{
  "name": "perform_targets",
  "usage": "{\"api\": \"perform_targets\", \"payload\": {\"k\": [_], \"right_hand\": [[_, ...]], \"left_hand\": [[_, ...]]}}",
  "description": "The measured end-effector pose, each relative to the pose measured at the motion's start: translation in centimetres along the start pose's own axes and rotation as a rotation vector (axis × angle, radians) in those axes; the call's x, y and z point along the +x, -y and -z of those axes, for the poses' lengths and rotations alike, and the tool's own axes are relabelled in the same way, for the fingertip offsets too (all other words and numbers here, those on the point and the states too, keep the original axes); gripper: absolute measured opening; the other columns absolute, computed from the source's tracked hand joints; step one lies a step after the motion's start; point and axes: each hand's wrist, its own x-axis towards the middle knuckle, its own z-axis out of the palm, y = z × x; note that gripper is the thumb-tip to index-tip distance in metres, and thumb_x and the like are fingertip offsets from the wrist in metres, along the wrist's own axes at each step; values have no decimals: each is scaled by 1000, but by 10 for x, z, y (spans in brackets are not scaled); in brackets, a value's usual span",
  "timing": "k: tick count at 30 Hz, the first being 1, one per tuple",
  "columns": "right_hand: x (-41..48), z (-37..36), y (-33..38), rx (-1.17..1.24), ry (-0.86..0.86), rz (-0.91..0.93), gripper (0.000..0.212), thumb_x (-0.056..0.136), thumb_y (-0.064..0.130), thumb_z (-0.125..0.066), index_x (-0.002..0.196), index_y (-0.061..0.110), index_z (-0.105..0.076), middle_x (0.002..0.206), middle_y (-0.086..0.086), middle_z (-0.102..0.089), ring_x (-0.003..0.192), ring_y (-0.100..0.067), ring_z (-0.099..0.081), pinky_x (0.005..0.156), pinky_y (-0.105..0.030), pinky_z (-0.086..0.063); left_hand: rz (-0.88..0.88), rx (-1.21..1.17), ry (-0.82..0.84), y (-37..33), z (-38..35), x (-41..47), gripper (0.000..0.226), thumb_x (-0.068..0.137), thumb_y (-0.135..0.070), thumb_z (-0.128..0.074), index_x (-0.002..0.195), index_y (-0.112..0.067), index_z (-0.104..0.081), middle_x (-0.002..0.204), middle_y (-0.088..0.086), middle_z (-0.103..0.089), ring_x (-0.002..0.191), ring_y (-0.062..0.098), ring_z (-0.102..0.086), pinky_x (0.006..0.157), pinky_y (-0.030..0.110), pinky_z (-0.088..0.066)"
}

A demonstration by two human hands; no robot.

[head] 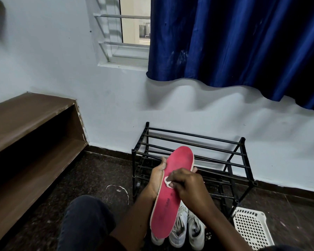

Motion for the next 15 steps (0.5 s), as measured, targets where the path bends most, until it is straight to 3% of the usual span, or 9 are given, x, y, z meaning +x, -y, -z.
{"api": "perform_targets", "payload": {"k": [3,5,6,8,9,11,13,15], "right_hand": [[7,-3,1,-102,-76,0,20,72,-6,-69,83,9,-75,85,-3,-67,77,4,-54,76,3,-31],[19,-3,2,-166,-138,-27,18,72,-6,-68,83,7,-75,84,-7,-67,74,-11,-61,72,-7,-34],[25,-3,3,-190,-164,-47,17,72,-6,-67,83,6,-74,82,-9,-66,72,-19,-63,69,-12,-34],[38,-3,5,-258,-189,-90,14,76,-5,-63,81,3,-72,82,-12,-65,73,-26,-62,64,-19,-35],[41,-4,6,-289,-197,-103,14,77,-6,-61,81,3,-71,82,-12,-64,74,-27,-61,63,-21,-35],[41,-8,9,-271,-205,-97,16,76,-9,-60,78,2,-71,81,-12,-63,71,-25,-61,62,-18,-33],[32,-13,12,-193,-195,-88,18,74,-12,-62,78,2,-72,81,-11,-64,68,-20,-60,66,-9,-32],[21,-13,14,-102,-148,-94,19,75,-10,-64,82,4,-74,83,-6,-65,71,-9,-56,70,1,-30]], "left_hand": [[-57,85,119,3,0,4,85,98,-53,-13,82,4,-73,79,17,-71,76,23,-71,67,26,-57],[-297,115,298,3,-6,1,70,98,-49,-22,110,7,-63,108,19,-66,109,24,-62,96,28,-46],[-385,121,357,4,-7,-2,61,96,-47,-37,116,5,-60,114,17,-65,115,21,-59,100,26,-41],[-318,265,291,7,-6,0,46,72,-45,-74,94,-5,-73,94,5,-72,95,7,-67,85,18,-49],[-250,302,212,7,-7,1,37,67,-46,-77,81,-12,-75,82,-2,-71,80,-1,-68,74,13,-51],[-268,399,99,0,-12,-7,30,79,-48,-55,74,-21,-67,71,-6,-63,55,-12,-61,57,6,-47],[-268,284,19,-5,-9,-4,39,76,-40,-42,57,-13,-63,50,-3,-56,37,-3,-54,44,10,-44],[-220,247,-74,-5,-6,-1,54,95,-28,-35,51,-7,-56,37,-1,-49,30,5,-49,38,13,-40]]}}
